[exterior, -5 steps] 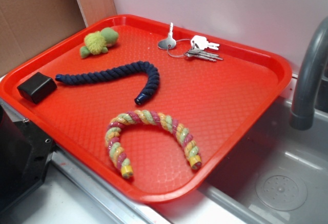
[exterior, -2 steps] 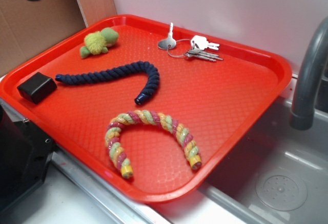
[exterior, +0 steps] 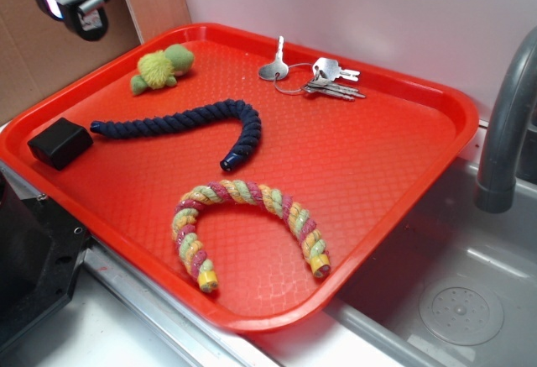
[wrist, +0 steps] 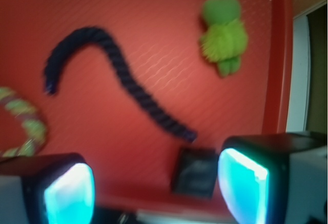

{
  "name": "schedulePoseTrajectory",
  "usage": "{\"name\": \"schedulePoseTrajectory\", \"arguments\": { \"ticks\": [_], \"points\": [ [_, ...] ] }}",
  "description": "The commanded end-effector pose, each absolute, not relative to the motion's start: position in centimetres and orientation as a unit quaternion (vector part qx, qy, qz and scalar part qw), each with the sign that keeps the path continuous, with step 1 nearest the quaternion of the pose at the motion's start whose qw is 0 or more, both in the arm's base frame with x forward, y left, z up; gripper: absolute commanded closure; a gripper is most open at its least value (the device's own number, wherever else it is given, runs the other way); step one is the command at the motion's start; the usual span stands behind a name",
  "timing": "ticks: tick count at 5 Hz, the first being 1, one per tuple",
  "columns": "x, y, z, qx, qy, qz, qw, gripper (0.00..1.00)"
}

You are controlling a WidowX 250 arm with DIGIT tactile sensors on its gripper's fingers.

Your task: Grab the green animal.

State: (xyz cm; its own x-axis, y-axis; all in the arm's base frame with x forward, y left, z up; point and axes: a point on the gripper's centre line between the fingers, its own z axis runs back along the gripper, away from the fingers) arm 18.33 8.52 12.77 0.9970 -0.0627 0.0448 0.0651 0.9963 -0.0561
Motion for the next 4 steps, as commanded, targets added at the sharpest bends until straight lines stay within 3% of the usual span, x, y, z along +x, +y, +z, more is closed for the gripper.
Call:
{"name": "schedulePoseTrajectory", "arguments": {
  "ticks": [1, 3, 4],
  "points": [
    [19.7, 8.4, 13.2, -0.004, -0.057, -0.053, 0.997, 0.00],
    [19.7, 8.4, 13.2, -0.004, -0.057, -0.053, 0.997, 0.00],
    [23.0, 9.3, 10.1, 0.010, -0.048, -0.087, 0.995, 0.00]
  ]
}}
